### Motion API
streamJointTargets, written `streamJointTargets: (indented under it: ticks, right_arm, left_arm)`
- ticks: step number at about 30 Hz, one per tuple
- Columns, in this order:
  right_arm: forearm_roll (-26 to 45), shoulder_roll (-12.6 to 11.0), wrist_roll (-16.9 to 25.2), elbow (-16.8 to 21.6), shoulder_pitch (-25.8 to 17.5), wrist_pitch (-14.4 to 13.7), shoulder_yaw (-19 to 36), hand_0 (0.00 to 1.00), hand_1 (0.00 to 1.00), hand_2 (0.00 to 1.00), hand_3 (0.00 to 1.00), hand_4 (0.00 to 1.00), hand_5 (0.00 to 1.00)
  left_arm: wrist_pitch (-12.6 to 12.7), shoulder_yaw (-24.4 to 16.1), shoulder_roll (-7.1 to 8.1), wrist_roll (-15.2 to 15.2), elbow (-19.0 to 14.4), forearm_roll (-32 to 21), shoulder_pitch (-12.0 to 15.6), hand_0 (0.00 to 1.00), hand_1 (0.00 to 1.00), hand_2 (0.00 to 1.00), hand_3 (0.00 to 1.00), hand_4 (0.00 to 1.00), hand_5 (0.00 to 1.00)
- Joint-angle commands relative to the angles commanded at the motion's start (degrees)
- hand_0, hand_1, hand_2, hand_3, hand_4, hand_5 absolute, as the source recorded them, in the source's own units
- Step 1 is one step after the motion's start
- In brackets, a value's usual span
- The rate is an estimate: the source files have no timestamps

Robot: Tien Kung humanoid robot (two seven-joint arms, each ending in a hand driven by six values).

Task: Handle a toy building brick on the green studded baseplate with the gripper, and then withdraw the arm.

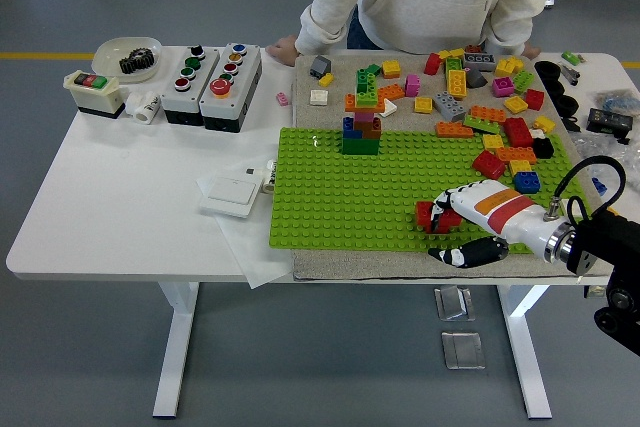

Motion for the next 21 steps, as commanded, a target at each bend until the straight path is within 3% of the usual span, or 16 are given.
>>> streamJointTargets:
  ticks: [21]
  right_arm:
    - [-0.3, 0.2, -1.0, -0.3, -1.0, 0.3, 0.2, 0.672, 0.661, 0.697, 0.555, 0.763, 0.475]
  left_arm:
    - [0.0, 0.0, -0.04, 0.0, 0.0, 0.3, 0.3, 0.778, 0.719, 0.681, 0.565, 0.589, 0.609]
